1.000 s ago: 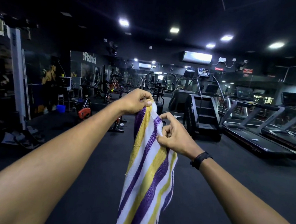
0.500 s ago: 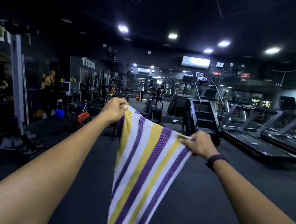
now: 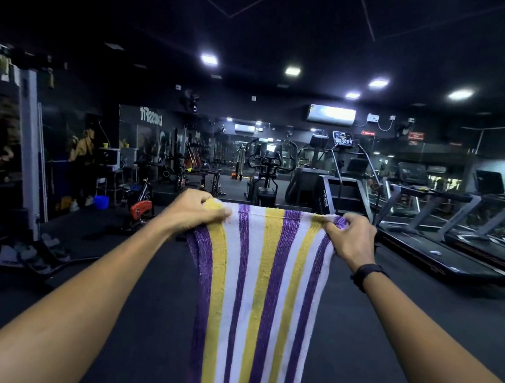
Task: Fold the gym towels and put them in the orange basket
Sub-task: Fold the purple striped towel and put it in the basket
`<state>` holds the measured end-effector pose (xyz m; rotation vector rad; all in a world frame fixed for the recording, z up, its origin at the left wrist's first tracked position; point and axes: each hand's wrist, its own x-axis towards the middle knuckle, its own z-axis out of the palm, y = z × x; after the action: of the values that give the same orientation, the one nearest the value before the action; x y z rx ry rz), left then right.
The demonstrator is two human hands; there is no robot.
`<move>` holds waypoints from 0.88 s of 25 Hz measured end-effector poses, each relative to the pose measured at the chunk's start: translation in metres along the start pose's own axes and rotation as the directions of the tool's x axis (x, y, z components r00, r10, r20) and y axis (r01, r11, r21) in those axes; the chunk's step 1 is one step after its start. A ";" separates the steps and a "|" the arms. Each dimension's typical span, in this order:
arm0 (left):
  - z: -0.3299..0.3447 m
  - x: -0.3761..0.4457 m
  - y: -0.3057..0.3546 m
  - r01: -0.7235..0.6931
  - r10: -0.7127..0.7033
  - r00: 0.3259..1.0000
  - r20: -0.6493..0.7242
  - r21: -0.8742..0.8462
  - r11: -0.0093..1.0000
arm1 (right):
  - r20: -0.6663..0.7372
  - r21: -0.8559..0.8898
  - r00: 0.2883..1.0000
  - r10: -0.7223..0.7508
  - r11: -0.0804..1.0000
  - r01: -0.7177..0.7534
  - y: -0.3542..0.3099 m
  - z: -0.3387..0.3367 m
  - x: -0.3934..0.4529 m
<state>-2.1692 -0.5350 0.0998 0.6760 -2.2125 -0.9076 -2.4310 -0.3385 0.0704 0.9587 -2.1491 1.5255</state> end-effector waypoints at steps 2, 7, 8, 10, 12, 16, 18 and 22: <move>-0.004 0.000 0.007 0.001 -0.007 0.999 0.052 0.118 0.993 | -0.037 0.015 0.999 -0.011 1.000 0.012 -0.005 -0.005 0.003; -0.008 0.013 0.013 0.080 -0.074 0.985 -0.157 0.032 0.996 | -0.075 0.076 0.997 0.009 0.997 -0.003 -0.024 -0.012 0.019; -0.008 0.017 0.017 0.088 -0.090 0.981 -0.173 -0.021 0.996 | -0.082 0.097 0.996 0.015 0.995 -0.007 -0.029 -0.013 0.023; -0.011 0.026 0.025 0.105 -0.119 0.969 -0.218 -0.076 0.992 | -0.069 0.123 0.997 0.020 0.992 -0.011 -0.039 -0.017 0.030; -0.015 0.033 0.034 0.111 -0.130 0.961 -0.245 -0.091 0.990 | -0.069 0.139 0.998 0.011 0.990 -0.002 -0.047 -0.019 0.037; -0.016 0.037 0.047 0.098 -0.108 0.951 -0.290 -0.049 0.994 | -0.099 0.133 0.995 0.001 0.991 0.012 -0.056 -0.023 0.045; -0.015 0.040 0.050 0.114 -0.117 0.942 -0.316 -0.028 0.993 | -0.100 0.116 0.995 0.014 0.993 -0.003 -0.057 -0.025 0.048; -0.021 0.050 0.069 0.123 -0.131 0.926 -0.353 -0.046 0.991 | -0.146 0.105 0.989 0.022 0.994 -0.007 -0.077 -0.037 0.054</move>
<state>-2.2015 -0.5332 0.1811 0.9055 -1.8507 -0.7992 -2.4206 -0.3376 0.1715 0.8366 -1.9960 1.6750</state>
